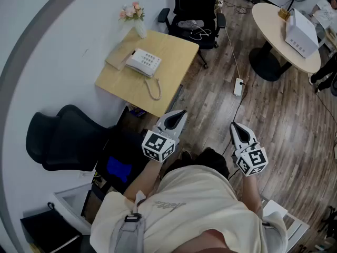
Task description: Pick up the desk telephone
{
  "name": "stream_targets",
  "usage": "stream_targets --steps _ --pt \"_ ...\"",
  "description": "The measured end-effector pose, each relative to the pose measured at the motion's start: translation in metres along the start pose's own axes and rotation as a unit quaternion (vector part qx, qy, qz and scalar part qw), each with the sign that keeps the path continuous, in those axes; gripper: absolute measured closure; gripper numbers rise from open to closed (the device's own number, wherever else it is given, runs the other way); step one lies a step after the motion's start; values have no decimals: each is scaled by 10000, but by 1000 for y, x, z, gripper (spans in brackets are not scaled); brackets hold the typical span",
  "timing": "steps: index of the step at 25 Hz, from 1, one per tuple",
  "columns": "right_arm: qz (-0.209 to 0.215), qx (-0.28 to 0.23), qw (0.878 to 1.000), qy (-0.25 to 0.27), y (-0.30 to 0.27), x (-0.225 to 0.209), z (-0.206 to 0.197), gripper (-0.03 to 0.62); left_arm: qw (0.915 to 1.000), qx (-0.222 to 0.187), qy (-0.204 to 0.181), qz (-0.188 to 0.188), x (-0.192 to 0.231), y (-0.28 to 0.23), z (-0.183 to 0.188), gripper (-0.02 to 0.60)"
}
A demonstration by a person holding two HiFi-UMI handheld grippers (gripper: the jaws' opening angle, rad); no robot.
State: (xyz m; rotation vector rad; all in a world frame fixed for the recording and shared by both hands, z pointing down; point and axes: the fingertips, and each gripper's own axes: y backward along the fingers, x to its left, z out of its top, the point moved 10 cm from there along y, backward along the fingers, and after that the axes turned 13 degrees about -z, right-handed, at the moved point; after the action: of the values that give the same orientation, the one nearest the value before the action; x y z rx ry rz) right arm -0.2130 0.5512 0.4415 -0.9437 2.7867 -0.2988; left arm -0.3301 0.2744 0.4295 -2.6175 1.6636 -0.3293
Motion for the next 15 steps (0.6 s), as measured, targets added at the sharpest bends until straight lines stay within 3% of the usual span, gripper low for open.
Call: stream_targets --steps 3,7,15 --pt "29 -54 9994 -338 -4 -8 1 594 10000 16 53 -23 4 -9 -4 565" --pt "-29 -42 10000 -32 -15 -18 3 594 9998 116 154 -64 12 -24 -6 565" --pt "115 134 9998 -85 -82 -73 7 594 9981 335 506 47 51 -83 -1 565"
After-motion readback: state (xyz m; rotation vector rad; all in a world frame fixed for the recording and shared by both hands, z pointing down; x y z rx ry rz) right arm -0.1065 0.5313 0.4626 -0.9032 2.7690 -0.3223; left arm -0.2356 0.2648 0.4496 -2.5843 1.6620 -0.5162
